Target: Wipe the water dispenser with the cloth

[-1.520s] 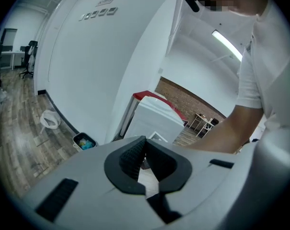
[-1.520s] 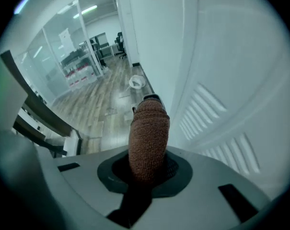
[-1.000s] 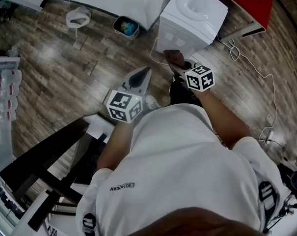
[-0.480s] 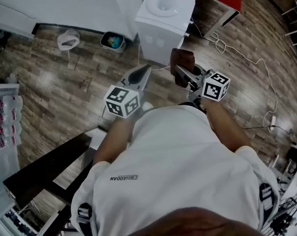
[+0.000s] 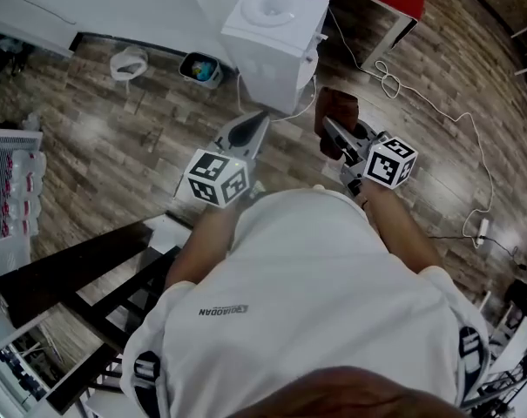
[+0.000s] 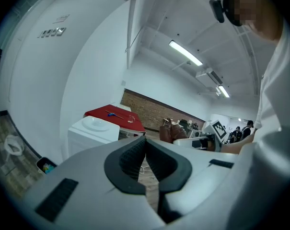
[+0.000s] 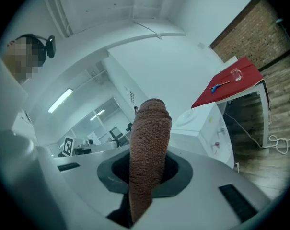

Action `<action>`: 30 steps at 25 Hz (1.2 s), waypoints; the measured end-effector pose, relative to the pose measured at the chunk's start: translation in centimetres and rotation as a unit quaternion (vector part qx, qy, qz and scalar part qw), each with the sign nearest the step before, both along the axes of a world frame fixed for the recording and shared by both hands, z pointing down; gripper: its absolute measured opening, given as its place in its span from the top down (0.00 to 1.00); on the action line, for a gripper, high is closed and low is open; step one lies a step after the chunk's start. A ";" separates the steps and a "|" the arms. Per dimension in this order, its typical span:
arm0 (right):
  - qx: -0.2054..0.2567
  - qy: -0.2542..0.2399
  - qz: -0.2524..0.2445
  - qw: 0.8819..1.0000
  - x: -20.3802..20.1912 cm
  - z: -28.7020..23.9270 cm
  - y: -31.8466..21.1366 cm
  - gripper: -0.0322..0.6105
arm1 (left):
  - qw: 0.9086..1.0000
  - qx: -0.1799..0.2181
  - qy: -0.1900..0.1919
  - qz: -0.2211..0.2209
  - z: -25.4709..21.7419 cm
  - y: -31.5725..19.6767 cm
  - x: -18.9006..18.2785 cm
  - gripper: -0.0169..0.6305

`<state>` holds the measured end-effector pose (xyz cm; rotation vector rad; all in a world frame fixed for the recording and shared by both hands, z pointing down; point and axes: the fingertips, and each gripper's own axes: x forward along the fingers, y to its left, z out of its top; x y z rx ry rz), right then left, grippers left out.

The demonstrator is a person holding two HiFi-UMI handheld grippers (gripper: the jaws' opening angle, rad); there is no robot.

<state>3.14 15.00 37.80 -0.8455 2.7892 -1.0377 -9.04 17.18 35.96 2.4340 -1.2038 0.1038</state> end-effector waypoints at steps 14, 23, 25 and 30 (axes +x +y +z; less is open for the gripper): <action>0.035 0.042 -0.002 0.999 6.5 0.2 4.0 0.87 | 1.000 -0.006 -0.009 -0.014 0.1 3.9 6.5 0.99; 0.048 0.055 -0.014 0.997 7.7 0.0 4.8 0.87 | 1.000 -0.001 -0.011 -0.029 -0.2 4.9 7.7 0.99; 0.047 0.055 -0.017 0.997 7.8 0.1 4.9 0.87 | 1.000 0.002 -0.016 -0.025 -0.3 5.1 8.2 0.99; 0.048 0.058 -0.021 0.997 8.6 0.3 5.9 0.87 | 0.999 0.016 -0.032 -0.013 -0.5 6.3 9.5 0.99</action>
